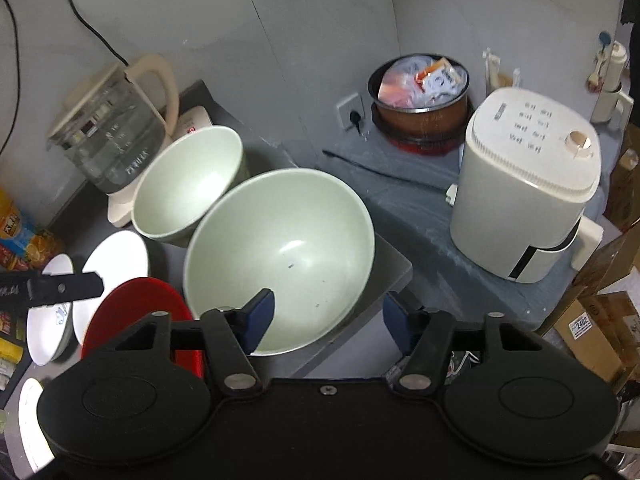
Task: Organize plates and bowls
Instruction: 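Reach the right tool to the large pale green bowl and grasp its rim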
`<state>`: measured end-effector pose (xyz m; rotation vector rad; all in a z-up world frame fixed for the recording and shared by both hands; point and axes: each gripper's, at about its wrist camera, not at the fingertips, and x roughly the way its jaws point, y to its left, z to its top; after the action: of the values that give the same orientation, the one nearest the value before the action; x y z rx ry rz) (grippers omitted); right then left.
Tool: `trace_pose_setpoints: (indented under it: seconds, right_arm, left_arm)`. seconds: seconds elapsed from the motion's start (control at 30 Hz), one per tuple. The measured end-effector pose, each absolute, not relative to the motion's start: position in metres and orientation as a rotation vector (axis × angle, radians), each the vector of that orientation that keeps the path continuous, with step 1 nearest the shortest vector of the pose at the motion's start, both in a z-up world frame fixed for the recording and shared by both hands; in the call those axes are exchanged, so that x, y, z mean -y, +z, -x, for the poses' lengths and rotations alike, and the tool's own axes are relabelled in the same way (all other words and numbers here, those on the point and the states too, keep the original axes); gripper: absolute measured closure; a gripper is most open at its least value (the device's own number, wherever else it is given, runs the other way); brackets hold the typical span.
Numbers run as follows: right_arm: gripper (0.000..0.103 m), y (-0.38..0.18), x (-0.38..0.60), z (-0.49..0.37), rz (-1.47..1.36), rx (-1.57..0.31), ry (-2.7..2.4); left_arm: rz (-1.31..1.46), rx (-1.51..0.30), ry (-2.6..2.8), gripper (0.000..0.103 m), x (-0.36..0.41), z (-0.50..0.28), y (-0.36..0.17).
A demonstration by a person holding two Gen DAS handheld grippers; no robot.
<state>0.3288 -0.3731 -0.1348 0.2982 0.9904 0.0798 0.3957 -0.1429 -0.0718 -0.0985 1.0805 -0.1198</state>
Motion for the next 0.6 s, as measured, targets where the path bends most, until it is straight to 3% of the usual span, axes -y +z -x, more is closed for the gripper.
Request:
trace_pose_setpoints:
  seconds: [0.33,0.4,0.6]
  right_arm:
    - [0.061,-0.159,0.387,-0.361,-0.305,-1.067,0.149]
    - [0.062,-0.164,0.389,-0.366,-0.301,-1.083,0.164]
    - [0.076,-0.174,0.395,-0.379,-0.313,-1.129,0.237]
  left_arm:
    - [0.142,-1.139,-0.130,0.057,0.183,-0.440,-0.097]
    - [0.146,-1.163,-0.109,0.065,0.191,-0.448,-0.105]
    - [0.134,-1.222,-0.073,0.074,0.210,-0.466,-0.126]
